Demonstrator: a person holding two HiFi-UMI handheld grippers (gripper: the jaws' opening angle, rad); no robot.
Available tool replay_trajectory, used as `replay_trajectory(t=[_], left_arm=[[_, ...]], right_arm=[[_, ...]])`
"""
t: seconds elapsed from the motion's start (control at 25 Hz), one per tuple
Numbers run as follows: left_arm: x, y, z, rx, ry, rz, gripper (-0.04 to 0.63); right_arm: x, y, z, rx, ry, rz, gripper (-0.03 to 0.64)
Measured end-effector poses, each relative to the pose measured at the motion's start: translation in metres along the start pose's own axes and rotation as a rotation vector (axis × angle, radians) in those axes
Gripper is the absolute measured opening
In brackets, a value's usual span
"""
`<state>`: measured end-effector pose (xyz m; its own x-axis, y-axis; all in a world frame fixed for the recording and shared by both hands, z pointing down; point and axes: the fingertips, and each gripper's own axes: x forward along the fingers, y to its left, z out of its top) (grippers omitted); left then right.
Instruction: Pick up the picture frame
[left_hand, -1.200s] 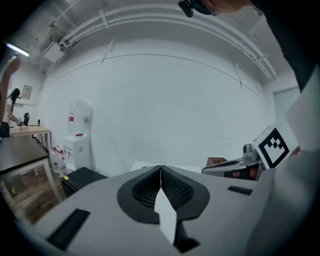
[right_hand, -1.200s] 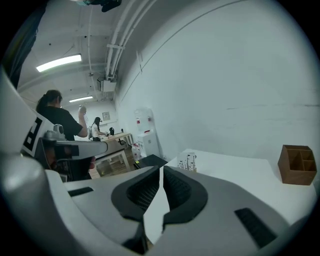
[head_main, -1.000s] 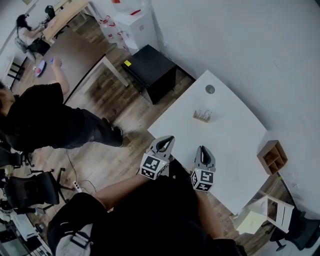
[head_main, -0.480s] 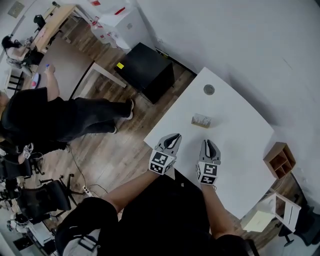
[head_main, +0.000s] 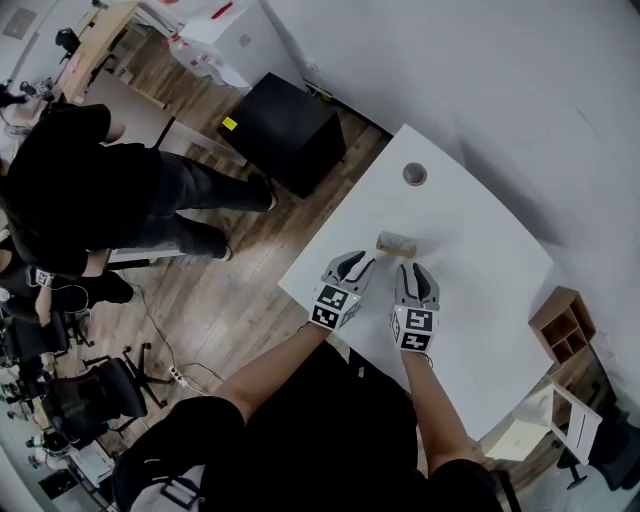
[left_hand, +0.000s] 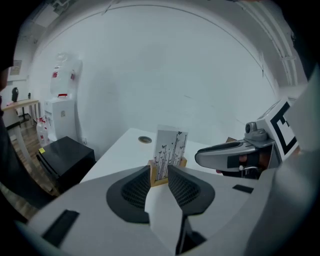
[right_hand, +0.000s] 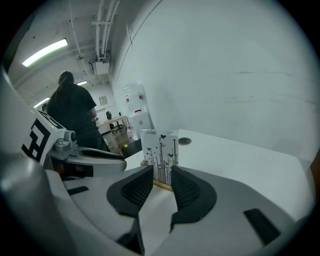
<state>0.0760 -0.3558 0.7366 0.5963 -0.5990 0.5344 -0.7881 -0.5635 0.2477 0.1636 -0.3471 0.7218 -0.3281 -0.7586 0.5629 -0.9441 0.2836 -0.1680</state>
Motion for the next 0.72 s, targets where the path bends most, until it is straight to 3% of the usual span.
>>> replay_trajectory(t=[0.4,0.72], left_arm=[[0.038,0.017,-0.032,0.005,0.112,0.002,0.12],[0.06,0.018,-0.022,-0.047,0.105,0.002,0.121]], right_arm=[[0.038,-0.032,-0.018,-0.011,0.079,-0.05,0.114],[0.05,-0.034,-0.023,-0.039,0.09,-0.03,0.114]])
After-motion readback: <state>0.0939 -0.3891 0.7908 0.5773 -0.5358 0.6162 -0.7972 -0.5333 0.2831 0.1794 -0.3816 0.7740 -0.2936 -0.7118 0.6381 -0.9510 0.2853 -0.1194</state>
